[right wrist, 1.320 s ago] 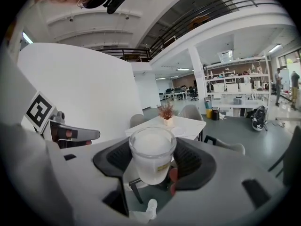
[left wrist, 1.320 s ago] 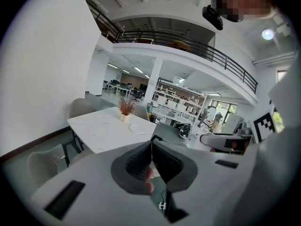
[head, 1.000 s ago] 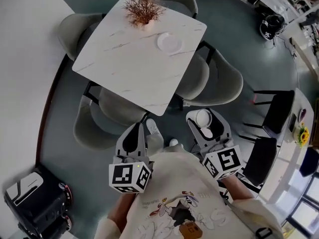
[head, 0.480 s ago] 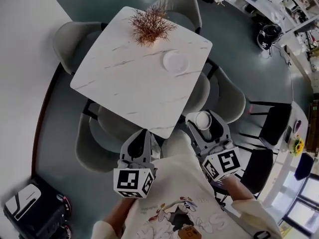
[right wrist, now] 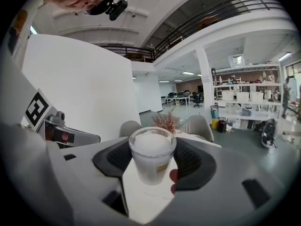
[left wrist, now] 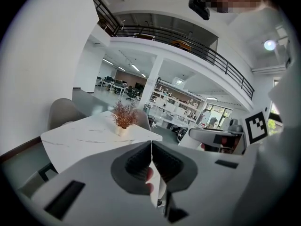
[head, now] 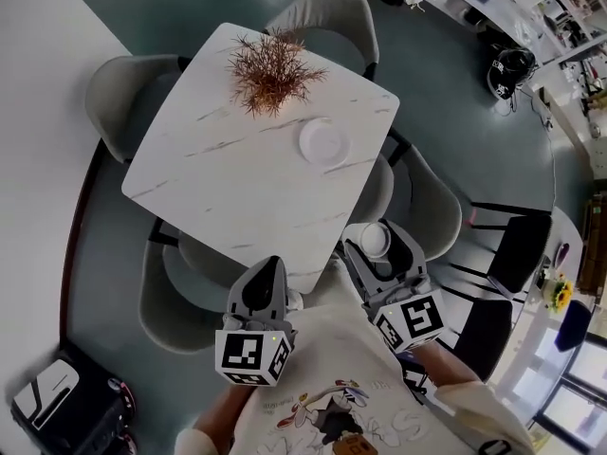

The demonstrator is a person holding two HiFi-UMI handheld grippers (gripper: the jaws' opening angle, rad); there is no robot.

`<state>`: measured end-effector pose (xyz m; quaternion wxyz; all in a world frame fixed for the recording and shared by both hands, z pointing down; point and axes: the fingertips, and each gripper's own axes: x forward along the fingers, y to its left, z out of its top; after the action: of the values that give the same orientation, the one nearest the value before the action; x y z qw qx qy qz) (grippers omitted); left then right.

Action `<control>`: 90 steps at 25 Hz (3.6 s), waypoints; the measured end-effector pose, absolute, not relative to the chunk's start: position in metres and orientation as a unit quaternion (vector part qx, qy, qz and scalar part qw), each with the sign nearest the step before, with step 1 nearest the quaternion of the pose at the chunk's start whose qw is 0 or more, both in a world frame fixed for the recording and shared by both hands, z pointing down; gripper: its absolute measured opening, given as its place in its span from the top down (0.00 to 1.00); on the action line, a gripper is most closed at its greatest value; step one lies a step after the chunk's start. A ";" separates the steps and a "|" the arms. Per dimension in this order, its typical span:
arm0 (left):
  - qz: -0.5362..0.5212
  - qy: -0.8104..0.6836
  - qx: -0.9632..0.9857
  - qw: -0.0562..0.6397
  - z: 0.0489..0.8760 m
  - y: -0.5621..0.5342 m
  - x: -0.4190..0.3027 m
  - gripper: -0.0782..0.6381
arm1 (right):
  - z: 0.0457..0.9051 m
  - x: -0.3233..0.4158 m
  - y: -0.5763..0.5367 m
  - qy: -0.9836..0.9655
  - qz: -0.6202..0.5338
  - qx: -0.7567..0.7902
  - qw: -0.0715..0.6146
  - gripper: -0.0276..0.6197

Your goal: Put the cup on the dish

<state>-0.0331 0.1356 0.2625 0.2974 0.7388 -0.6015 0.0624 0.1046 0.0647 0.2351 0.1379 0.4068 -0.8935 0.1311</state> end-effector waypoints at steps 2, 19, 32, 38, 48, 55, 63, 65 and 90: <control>0.060 -0.602 0.736 0.303 0.263 0.121 -0.032 0.88 | 0.233 0.102 0.054 -0.898 0.125 0.397 0.140 0.54; 0.036 -0.643 0.713 0.276 0.283 0.011 -0.036 0.88 | 0.253 0.092 -0.064 -0.916 0.109 0.367 0.124 0.54; 0.083 -0.646 0.711 0.265 0.320 -0.041 -0.025 0.88 | 0.314 0.083 -0.118 -0.924 0.113 0.334 0.146 0.54; 0.101 -0.647 0.704 0.275 0.341 -0.050 -0.021 0.88 | 0.338 0.076 -0.127 -0.930 0.112 0.313 0.157 0.54; 0.156 -0.621 0.730 0.240 0.385 -0.083 -0.007 0.88 | 0.380 0.067 -0.145 -0.937 0.107 0.290 0.165 0.54; 0.155 -0.638 0.714 0.243 0.413 -0.100 -0.012 0.88 | 0.404 0.059 -0.159 -0.940 0.097 0.285 0.163 0.54; 0.163 -0.636 0.712 0.249 0.445 -0.112 -0.009 0.88 | 0.431 0.055 -0.167 -0.939 0.089 0.286 0.169 0.54; 0.158 -0.642 0.707 0.250 0.453 -0.116 -0.012 0.88 | 0.436 0.053 -0.170 -0.940 0.079 0.288 0.165 0.54; 0.149 -0.658 0.693 0.253 0.505 -0.137 -0.015 0.88 | 0.496 0.045 -0.174 -0.927 0.102 0.303 0.195 0.54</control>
<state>-0.0151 -0.1372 0.5045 0.2527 0.6931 -0.6584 0.1494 0.0450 -0.1739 0.4956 0.1952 0.3034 -0.9270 0.1021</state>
